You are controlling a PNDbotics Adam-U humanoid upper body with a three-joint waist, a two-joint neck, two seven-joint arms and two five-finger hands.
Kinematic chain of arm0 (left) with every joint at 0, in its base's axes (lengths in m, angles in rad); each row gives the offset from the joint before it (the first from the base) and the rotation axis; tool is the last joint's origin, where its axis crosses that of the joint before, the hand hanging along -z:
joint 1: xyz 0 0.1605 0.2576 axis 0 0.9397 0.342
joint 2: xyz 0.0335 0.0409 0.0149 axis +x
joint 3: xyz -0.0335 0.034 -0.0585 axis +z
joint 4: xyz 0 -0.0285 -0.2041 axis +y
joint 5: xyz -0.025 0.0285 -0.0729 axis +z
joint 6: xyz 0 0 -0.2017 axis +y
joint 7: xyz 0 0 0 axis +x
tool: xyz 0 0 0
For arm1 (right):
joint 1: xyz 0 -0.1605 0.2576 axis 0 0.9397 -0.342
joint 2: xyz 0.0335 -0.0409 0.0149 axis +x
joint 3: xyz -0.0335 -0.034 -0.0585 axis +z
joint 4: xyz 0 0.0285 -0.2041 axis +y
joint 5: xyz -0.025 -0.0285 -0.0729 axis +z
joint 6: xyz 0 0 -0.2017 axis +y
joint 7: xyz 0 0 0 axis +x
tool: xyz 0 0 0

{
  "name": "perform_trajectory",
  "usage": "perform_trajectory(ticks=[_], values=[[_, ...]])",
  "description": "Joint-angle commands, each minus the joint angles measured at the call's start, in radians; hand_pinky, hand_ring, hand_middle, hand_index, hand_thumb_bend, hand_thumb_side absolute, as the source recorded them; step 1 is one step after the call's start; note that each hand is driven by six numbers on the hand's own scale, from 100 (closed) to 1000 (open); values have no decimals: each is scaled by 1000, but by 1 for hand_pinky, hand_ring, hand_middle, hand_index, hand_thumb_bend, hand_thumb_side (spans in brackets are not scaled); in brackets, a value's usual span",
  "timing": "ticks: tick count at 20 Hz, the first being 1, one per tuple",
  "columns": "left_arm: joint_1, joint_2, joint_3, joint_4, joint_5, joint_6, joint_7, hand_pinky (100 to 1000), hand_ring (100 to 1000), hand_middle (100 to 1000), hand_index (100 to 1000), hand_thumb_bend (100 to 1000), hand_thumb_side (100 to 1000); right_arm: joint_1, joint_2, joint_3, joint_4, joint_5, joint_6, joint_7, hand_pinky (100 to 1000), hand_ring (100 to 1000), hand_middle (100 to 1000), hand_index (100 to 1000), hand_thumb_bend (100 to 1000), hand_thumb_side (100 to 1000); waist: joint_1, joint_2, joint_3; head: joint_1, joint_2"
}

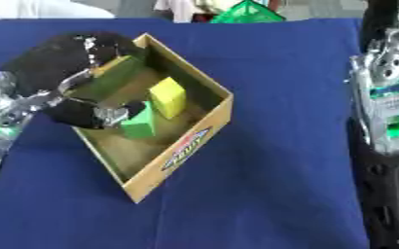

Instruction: Pick up objects on the table and place them in the box.

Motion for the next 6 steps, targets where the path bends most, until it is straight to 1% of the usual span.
perform_trajectory(ticks=[1, 3, 6], values=[[5, 34, 80, -92, 92, 54, 133, 819, 830, 776, 909, 268, 805, -22, -14, -7, -24, 8, -5, -11, 812, 818, 664, 820, 181, 1000, 0, -25, 5, -14, -5], [23, 48, 132, -133, 160, 89, 225, 807, 818, 763, 901, 261, 781, -26, -17, -8, -27, 10, -10, -17, 812, 818, 666, 821, 184, 1000, 1, -25, 8, -23, -6], [48, 68, 184, -173, 262, 123, 332, 791, 813, 753, 893, 252, 783, -32, -20, -6, -32, 12, -19, -23, 810, 819, 669, 822, 188, 1000, 2, -25, 11, -31, -7]])
